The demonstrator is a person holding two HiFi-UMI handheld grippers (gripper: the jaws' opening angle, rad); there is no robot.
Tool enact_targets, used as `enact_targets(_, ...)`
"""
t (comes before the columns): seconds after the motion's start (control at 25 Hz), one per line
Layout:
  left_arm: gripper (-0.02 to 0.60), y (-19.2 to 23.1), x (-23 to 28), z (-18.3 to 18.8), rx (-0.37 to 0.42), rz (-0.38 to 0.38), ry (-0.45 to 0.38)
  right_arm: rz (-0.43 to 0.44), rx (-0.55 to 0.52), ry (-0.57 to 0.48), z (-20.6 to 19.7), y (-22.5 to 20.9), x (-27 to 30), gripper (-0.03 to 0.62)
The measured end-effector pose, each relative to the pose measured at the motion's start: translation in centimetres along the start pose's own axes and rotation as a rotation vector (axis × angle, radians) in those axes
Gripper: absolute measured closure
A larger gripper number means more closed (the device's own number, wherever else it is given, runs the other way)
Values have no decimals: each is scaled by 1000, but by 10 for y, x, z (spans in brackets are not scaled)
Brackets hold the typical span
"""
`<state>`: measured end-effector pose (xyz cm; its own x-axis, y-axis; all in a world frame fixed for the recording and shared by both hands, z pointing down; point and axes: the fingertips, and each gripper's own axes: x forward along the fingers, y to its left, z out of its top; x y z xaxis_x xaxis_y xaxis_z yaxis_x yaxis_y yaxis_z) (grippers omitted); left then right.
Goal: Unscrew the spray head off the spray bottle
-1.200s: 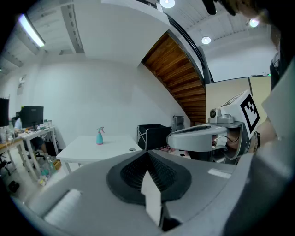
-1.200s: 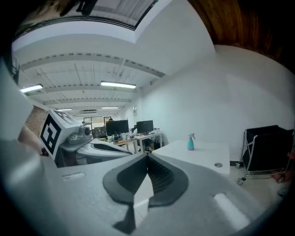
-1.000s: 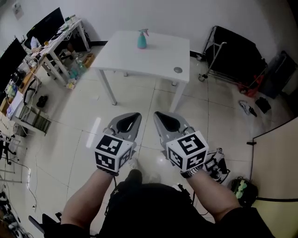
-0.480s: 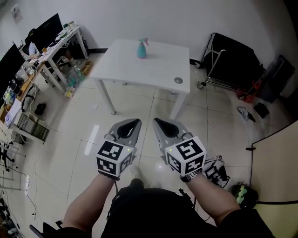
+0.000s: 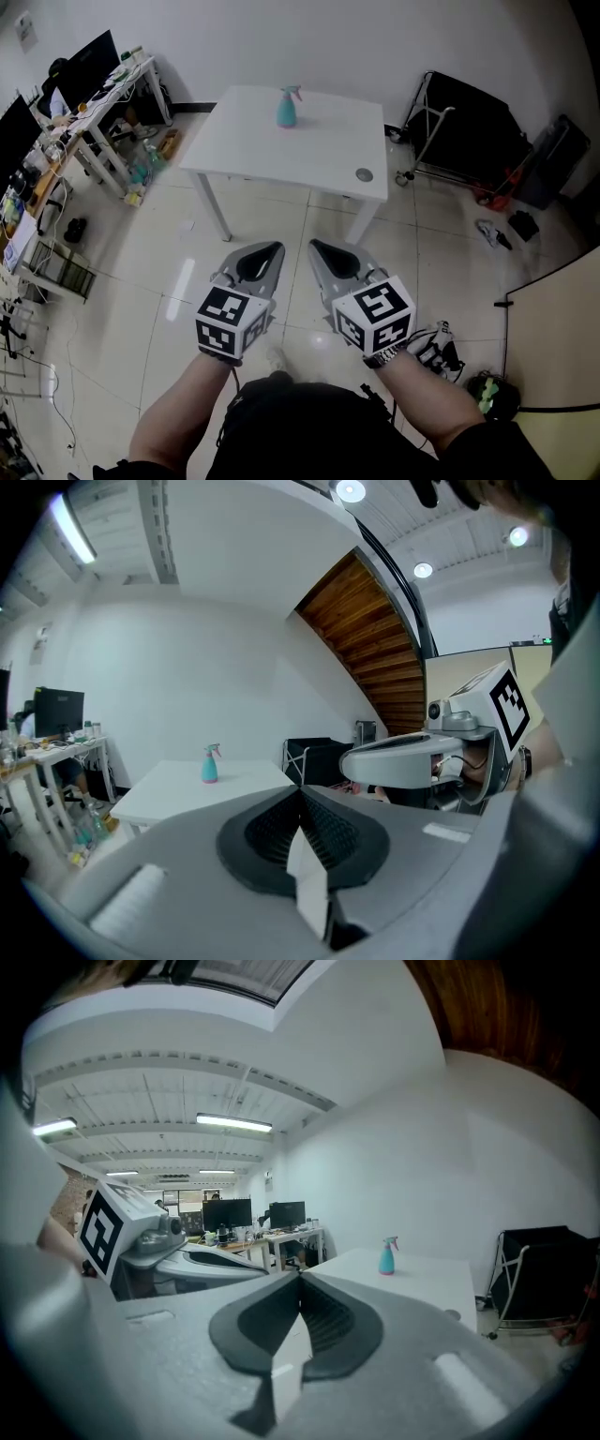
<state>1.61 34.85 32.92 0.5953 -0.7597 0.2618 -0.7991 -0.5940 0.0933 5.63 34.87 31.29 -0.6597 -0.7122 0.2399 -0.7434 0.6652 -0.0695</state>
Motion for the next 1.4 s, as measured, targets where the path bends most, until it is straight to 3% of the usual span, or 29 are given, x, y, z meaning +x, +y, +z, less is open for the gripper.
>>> enact_targets(0.68,569,64,15,11,0,-75,-13,-75,4,16,14,-1,64,603)
enact_targets(1.4,569,98,26,12,12,-58,-13,-70,5,14,19,-10,98,603)
